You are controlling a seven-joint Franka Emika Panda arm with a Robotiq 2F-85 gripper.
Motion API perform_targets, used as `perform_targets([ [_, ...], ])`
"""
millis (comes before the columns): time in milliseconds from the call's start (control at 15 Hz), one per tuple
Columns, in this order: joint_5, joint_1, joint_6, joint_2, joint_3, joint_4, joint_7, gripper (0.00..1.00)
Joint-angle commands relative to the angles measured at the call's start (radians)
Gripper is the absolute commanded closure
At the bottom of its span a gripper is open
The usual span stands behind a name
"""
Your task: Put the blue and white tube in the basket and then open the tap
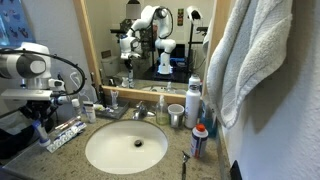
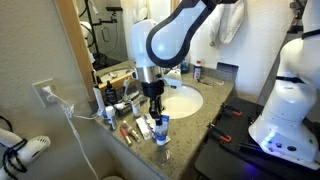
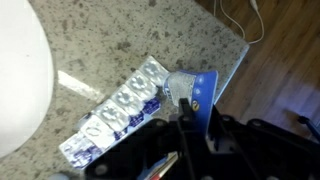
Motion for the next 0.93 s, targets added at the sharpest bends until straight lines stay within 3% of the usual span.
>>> perform_targets([
  [0,-0.110,-0.036,-0.113,-0.058,-0.050,0.068,0.094,0.96],
  [467,-0.312,-0.086,-0.253,-0.037,-0.128,0.291,0.226,0.96],
  [867,-0.451,-0.106,-0.210,0.022,-0.173,0.393,0.376,0.96],
])
